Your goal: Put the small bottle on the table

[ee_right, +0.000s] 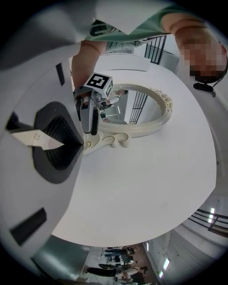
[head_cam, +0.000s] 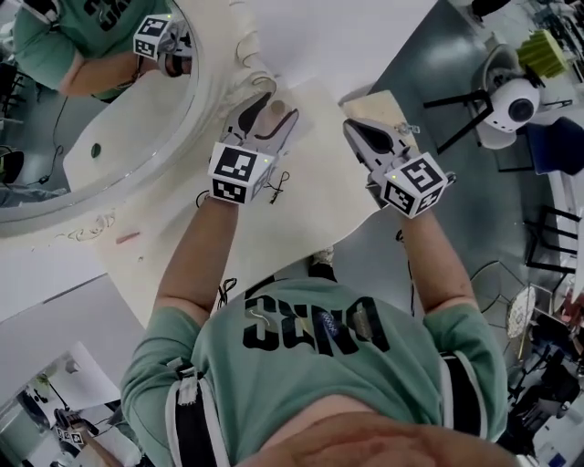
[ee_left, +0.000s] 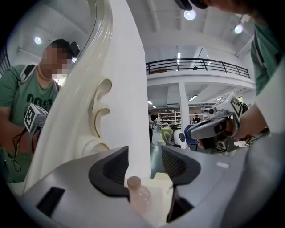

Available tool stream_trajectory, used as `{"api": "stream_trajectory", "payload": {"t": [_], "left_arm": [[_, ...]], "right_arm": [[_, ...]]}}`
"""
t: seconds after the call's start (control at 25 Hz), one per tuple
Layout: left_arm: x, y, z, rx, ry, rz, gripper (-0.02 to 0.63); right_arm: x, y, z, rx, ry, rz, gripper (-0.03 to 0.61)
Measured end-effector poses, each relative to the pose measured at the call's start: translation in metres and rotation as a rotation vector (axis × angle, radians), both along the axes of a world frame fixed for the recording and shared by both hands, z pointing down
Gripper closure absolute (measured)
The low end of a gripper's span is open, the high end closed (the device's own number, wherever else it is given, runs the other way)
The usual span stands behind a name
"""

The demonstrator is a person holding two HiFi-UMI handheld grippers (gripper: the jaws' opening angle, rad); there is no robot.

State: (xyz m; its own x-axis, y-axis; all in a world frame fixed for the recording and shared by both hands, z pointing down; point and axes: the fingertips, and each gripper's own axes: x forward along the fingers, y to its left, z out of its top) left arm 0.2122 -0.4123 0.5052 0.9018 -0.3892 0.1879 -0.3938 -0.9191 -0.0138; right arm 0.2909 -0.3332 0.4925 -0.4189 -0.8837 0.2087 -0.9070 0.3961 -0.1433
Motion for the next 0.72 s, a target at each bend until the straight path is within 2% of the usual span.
{"api": "stream_trajectory", "payload": {"t": [0.24,0.72], "left_arm": [[-0.028,0.031,-0.046,-0.014,0.027,0.016,0.386],[-0.102,0.102,-0.099,-0.038,0.064,0.037,0.524]], "right_arm": [[-0.011,0.021,-0.036,0.013,0.023,-0.016,0.584],[-0.049,0.071,-0.084,0.028,0.040,-0.046,0.584]]}}
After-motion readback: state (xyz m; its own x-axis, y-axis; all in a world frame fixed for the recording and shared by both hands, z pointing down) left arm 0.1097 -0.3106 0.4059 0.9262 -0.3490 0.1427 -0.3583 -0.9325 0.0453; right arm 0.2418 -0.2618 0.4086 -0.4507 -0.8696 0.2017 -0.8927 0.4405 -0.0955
